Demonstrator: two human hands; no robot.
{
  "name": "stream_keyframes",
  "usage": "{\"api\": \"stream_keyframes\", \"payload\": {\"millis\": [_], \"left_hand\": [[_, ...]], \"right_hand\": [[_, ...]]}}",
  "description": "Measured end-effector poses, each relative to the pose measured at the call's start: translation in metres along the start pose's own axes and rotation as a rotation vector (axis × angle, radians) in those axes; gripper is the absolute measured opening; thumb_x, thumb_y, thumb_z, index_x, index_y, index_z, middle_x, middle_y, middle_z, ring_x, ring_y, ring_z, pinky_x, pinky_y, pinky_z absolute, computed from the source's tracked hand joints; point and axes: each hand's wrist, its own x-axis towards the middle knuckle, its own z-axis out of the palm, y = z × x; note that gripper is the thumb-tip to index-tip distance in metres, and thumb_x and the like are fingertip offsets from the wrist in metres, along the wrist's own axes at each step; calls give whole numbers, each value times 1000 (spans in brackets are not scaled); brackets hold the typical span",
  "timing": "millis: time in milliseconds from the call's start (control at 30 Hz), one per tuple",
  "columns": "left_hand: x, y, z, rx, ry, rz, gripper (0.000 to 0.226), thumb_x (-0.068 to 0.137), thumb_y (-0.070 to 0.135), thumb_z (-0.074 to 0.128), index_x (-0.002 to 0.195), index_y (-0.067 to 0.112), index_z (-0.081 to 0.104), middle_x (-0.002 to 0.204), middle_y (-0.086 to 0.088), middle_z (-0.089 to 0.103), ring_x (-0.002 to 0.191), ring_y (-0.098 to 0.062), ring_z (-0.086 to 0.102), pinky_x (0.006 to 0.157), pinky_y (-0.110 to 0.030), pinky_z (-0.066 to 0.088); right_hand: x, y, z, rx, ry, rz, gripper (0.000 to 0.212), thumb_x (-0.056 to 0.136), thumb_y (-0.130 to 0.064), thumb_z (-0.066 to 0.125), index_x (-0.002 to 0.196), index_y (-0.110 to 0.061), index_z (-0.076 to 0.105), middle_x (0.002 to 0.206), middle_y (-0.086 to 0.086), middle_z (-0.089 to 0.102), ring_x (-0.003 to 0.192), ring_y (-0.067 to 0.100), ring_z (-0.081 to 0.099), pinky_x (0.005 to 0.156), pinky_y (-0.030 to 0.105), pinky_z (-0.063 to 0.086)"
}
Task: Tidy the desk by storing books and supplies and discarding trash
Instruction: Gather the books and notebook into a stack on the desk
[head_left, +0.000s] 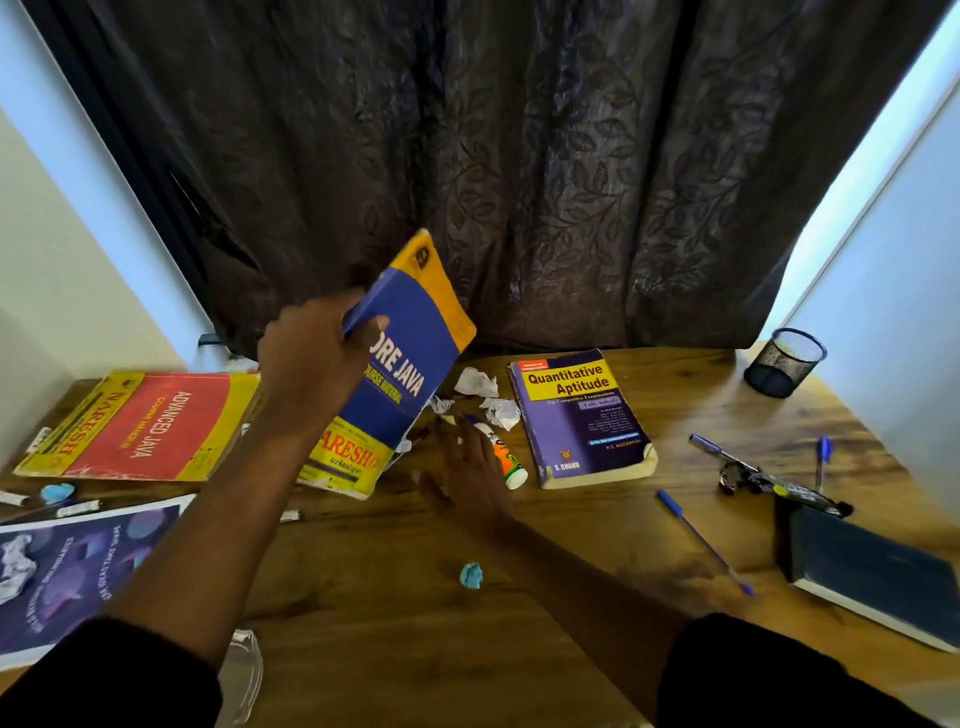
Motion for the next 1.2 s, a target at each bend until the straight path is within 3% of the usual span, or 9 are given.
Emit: {"api": "stream_keyframes", "payload": {"millis": [100, 167, 267, 467, 600, 700, 800, 900, 1200], "left_hand": [[4, 10, -13, -116, 78, -38, 38, 93, 50, 64, 111, 17, 71, 92, -17, 73, 92, -45, 66, 68, -38, 42], [5, 15, -14, -288, 81, -93, 39, 92, 49, 65, 111, 16, 73, 86, -12, 73, 89, -33, 70, 65, -35, 40], [-2, 27, -12, -703, 14, -227, 35, 91, 45, 69, 109, 16, 76, 88, -5, 74, 84, -12, 65, 73, -48, 54], [-42, 77, -6, -1213, -238, -603, 31, 92, 25, 73, 120, 13, 74, 107, -7, 78, 89, -22, 75, 79, -40, 62], [-69, 109, 9, -1191, -313, -695, 18, 91, 24, 74, 107, 18, 76, 93, -1, 80, 76, -16, 76, 62, -30, 61], [-96, 126, 28, -923, -313, -588, 20, 83, 27, 82, 101, 22, 75, 80, 9, 79, 72, -10, 75, 63, -31, 59], [-126, 143, 50, -716, -354, -587, 25, 80, 33, 79, 100, 20, 75, 91, -5, 78, 83, -28, 74, 76, -47, 60], [-161, 157, 70, -690, -401, -687, 2, 94, 18, 72, 93, 19, 70, 90, -11, 75, 82, -35, 72, 72, -42, 57], [-264, 193, 118, -695, -488, -944, 24, 91, 19, 74, 111, 8, 68, 102, -16, 75, 84, -32, 71, 75, -48, 59]], "right_hand": [[1, 3, -9, 209, 6, 170, 84, 92, -68, 51, 159, -28, 23, 165, 7, 27, 151, 31, 27, 114, 54, 40], [1, 0, -23, 639, 35, 308, 93, 78, -82, 58, 153, -33, 34, 154, -2, 45, 140, 23, 47, 104, 53, 52], [4, 2, -50, 1006, 68, 457, 88, 65, -87, 68, 139, -41, 52, 138, -10, 63, 127, 17, 60, 106, 54, 50], [-24, 38, -104, 1557, -107, 412, 63, 92, -35, 73, 146, -12, 52, 145, 16, 58, 137, 38, 51, 116, 63, 35], [-62, 78, -120, 1515, -172, 492, 67, 86, -30, 79, 144, -9, 53, 143, 17, 59, 138, 39, 50, 118, 66, 27], [-99, 103, -142, 1307, -214, 600, 47, 89, -23, 74, 133, -13, 62, 125, 8, 72, 114, 27, 69, 101, 55, 49], [-131, 135, -152, 1165, -231, 717, 49, 86, -30, 77, 130, -14, 63, 117, 4, 76, 109, 25, 72, 98, 51, 55], [-156, 160, -162, 1093, -283, 747, 44, 86, -32, 80, 125, -17, 65, 115, 2, 76, 108, 24, 73, 100, 54, 54], [-203, 202, -191, 605, -487, 575, 25, 102, -28, 61, 127, -27, 60, 111, -12, 67, 88, 1, 64, 65, 16, 51]]}}
